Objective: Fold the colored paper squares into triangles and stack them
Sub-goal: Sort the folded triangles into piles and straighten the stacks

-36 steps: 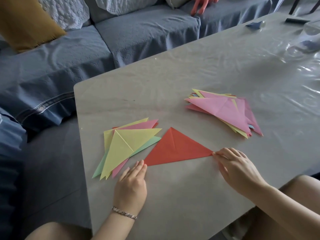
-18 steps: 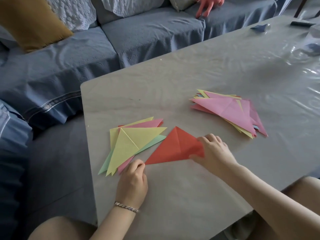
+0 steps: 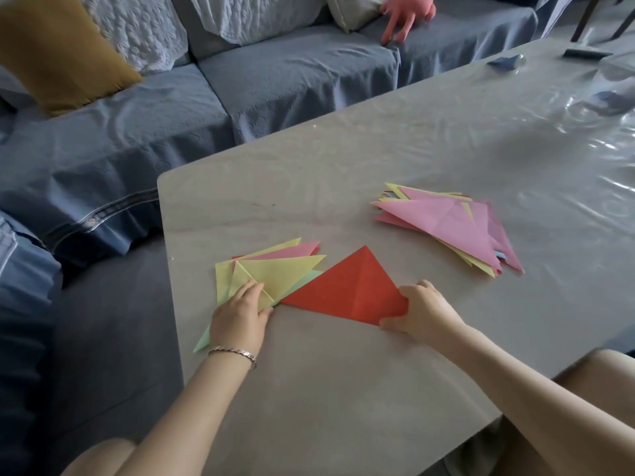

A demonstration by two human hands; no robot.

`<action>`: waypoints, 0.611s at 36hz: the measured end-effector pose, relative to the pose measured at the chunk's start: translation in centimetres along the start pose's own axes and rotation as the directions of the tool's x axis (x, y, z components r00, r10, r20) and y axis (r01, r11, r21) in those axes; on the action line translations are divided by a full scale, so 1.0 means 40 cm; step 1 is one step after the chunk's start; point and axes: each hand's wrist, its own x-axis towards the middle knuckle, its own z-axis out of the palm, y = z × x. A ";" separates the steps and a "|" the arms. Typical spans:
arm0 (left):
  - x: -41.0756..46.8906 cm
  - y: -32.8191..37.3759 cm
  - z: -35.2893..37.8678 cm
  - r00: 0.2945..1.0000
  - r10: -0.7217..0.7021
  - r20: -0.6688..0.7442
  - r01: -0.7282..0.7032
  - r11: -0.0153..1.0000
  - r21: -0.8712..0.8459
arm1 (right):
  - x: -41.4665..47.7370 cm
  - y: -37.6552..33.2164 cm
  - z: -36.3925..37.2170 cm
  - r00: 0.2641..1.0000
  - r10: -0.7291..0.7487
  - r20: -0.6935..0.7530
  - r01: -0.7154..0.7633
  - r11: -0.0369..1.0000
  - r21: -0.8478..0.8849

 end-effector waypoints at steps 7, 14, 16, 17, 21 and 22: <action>0.012 0.005 -0.019 0.996 -0.074 0.042 0.077 0.994 -0.072 | -0.019 0.038 -0.015 0.991 -0.013 -0.136 0.032 0.990 0.139; 0.014 0.010 -0.023 0.997 -0.073 0.027 0.075 0.994 -0.083 | -0.014 0.053 -0.022 0.990 0.020 -0.138 0.014 0.970 0.241; 0.013 0.013 -0.018 0.997 -0.074 0.003 0.074 0.996 -0.040 | -0.016 0.053 -0.025 0.989 0.025 -0.143 0.011 0.969 0.247; 0.012 0.015 -0.017 0.997 -0.072 -0.006 0.072 0.997 -0.008 | -0.018 0.053 -0.027 0.989 0.024 -0.145 0.014 0.966 0.257; 0.002 0.017 -0.010 0.999 -0.025 -0.038 0.028 0.997 0.066 | -0.024 0.063 -0.034 0.987 0.033 -0.160 0.022 0.943 0.331; -0.001 0.017 -0.010 0.998 -0.005 -0.057 0.010 0.997 0.078 | -0.028 0.068 -0.038 0.987 0.031 -0.155 0.028 0.931 0.364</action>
